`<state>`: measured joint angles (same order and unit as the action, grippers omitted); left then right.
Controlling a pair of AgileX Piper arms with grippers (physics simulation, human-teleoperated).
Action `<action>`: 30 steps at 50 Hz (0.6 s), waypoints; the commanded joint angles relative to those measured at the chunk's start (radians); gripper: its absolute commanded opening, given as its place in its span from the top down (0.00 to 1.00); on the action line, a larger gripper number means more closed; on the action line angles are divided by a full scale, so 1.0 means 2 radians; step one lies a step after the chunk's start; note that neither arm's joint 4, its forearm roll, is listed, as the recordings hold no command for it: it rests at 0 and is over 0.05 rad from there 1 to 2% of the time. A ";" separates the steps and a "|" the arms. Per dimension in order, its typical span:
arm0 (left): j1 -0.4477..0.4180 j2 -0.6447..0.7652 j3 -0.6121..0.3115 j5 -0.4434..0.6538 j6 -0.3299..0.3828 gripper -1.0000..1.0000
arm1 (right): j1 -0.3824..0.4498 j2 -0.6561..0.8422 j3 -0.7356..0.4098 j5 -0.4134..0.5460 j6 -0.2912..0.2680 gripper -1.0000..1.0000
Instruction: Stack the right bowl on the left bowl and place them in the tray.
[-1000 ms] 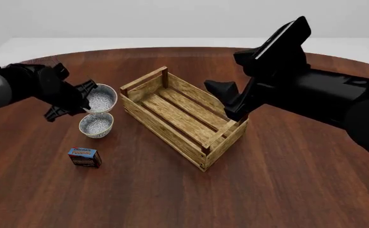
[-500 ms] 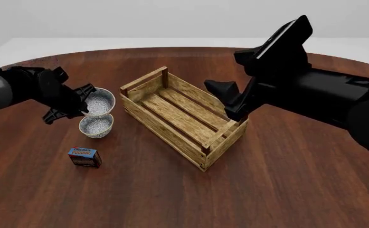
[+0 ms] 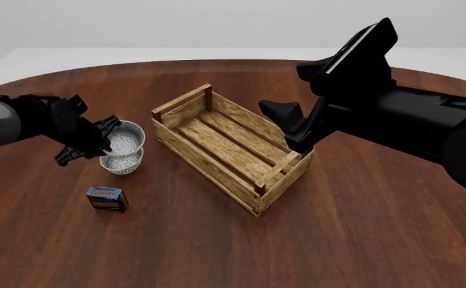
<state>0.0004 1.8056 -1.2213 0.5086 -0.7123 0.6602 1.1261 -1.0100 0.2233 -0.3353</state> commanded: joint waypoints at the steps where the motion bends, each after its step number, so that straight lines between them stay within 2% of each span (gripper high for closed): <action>1: 0.000 0.000 -0.008 0.002 0.010 1.00 | -0.001 -0.001 0.000 0.000 0.000 0.00; 30: 0.009 0.014 0.004 -0.010 0.011 1.00 | 0.000 -0.007 0.002 0.001 -0.003 0.00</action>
<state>0.0251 1.8388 -1.1880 0.4711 -0.7072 0.6610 1.1162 -1.0069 0.2250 -0.3399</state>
